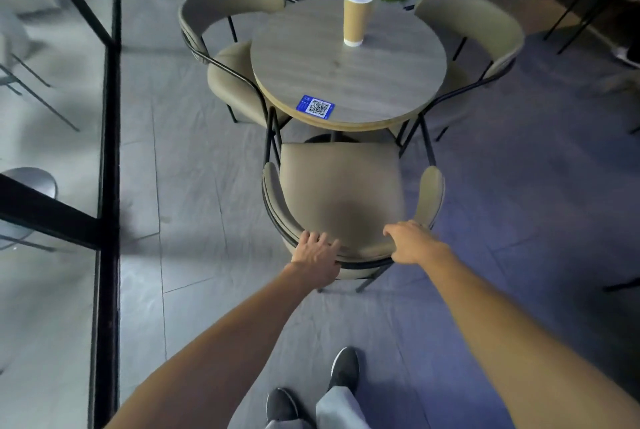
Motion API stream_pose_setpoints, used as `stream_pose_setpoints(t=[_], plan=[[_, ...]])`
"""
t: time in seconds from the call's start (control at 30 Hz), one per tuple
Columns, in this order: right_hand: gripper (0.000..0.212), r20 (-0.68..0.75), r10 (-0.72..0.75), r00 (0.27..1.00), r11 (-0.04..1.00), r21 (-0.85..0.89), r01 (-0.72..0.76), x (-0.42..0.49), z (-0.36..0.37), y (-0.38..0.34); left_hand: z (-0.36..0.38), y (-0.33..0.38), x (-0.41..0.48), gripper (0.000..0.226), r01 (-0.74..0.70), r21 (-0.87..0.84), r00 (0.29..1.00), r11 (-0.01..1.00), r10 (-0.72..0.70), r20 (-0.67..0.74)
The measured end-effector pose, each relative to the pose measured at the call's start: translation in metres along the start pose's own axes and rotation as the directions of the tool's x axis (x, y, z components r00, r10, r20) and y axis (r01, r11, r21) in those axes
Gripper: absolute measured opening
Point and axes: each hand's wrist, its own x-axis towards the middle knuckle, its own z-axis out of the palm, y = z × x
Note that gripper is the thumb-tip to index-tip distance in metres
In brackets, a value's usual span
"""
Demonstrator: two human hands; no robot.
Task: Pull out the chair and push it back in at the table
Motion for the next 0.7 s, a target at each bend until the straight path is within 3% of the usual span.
stream_pose_setpoints(t=[0.17, 0.33, 0.7], plan=[[0.05, -0.028, -0.042, 0.999, 0.993, -0.113, 0.039, 0.016, 0.037, -0.014, 0.019, -0.016, 0.013, 0.036, -0.01, 0.043, 0.998, 0.999, 0.013, -0.06], [0.028, -0.142, -0.046, 0.989, 0.984, -0.176, 0.021, 0.02, 0.054, -0.021, 0.025, -0.02, 0.013, 0.032, -0.013, 0.036, 0.993, 0.999, 0.017, -0.117], [0.027, -0.104, -0.041, 0.994, 0.988, -0.155, 0.024, 0.005, 0.063, -0.034, 0.024, -0.019, -0.003, 0.032, 0.001, -0.005, 0.996, 1.0, -0.001, -0.087]])
